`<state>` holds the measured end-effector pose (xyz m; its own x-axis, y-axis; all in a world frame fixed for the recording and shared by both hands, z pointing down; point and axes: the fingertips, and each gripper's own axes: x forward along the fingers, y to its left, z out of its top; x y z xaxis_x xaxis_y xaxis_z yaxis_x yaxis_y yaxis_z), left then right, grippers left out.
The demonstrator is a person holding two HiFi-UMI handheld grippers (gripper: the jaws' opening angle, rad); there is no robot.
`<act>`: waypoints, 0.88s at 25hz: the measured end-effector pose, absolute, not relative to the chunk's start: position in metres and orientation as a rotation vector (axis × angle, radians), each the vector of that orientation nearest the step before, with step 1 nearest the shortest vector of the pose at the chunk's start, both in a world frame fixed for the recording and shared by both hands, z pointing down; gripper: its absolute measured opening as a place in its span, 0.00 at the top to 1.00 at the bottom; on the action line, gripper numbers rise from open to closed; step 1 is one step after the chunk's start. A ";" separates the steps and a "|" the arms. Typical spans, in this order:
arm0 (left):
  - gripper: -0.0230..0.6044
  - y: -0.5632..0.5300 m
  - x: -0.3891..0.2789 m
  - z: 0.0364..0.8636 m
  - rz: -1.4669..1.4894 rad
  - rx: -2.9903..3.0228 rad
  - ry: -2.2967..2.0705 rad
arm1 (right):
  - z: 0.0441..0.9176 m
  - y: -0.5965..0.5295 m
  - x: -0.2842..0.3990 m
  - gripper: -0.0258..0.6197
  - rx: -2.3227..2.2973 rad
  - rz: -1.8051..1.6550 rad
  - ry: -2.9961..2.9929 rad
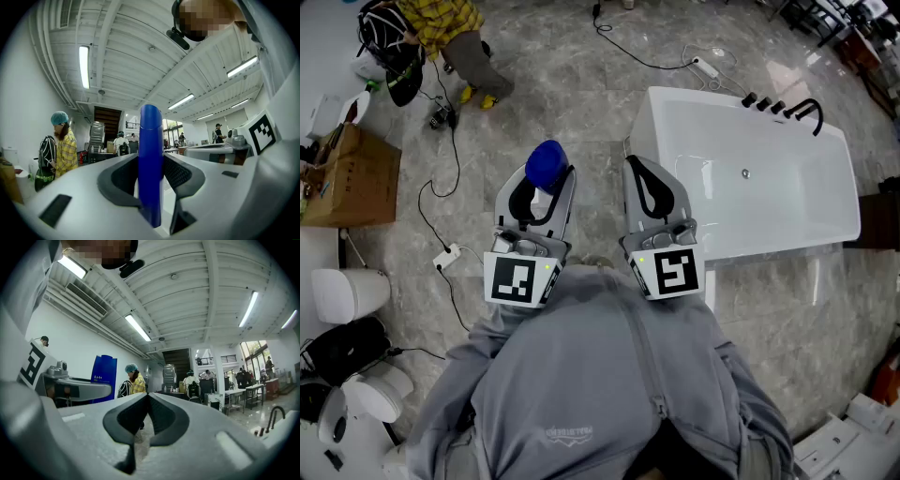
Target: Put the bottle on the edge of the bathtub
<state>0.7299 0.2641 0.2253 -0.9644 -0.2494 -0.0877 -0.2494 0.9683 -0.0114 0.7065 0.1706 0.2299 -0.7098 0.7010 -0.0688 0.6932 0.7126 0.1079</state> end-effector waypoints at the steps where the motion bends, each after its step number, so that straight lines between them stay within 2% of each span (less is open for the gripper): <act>1: 0.71 0.262 0.729 0.225 0.001 -0.384 3.028 | 0.230 0.169 0.706 0.96 1.147 0.112 2.808; 15: 0.71 0.238 0.706 0.230 0.012 -0.382 3.036 | 0.239 0.144 0.684 0.96 1.179 0.046 2.820; 22: 0.71 0.236 0.675 0.242 0.041 -0.416 3.054 | 0.256 0.141 0.651 0.96 1.176 0.026 2.871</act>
